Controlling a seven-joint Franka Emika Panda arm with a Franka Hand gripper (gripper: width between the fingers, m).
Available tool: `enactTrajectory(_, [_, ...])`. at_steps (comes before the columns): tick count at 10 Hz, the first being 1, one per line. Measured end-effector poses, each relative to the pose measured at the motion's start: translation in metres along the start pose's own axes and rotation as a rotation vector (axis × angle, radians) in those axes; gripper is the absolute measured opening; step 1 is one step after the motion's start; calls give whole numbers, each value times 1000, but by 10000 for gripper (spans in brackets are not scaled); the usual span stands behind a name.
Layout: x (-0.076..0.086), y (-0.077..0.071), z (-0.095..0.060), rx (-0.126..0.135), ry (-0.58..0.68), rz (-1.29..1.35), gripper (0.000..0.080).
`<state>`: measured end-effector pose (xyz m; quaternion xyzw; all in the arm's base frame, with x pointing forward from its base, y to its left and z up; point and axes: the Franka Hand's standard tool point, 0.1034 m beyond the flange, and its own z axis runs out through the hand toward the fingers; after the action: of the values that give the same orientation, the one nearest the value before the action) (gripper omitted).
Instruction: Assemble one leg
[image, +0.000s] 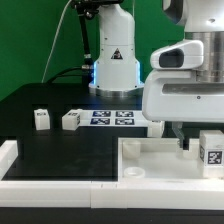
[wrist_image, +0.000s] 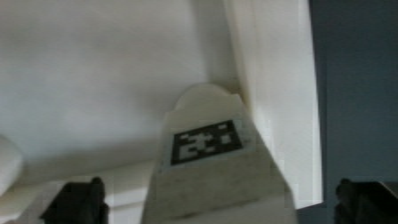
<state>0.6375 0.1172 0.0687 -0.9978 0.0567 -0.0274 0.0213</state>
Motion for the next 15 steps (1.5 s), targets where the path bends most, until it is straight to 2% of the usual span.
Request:
enactTrajectory(3, [2,6,0,-4,1,-151,649])
enactTrajectory(4, [2,6,0,-4,1,-148,551])
enactTrajectory(5, [2,6,0,-4,1,-148,551])
enactTrajectory(6, [2,6,0,-4,1,-148,369])
enactTrajectory(7, [1,6,0,-4,1,-140,289])
enactTrajectory(9, [1,6,0,-3,1,-103,290])
enactTrajectory(15, [-2,-1,1,-3,6,605,290])
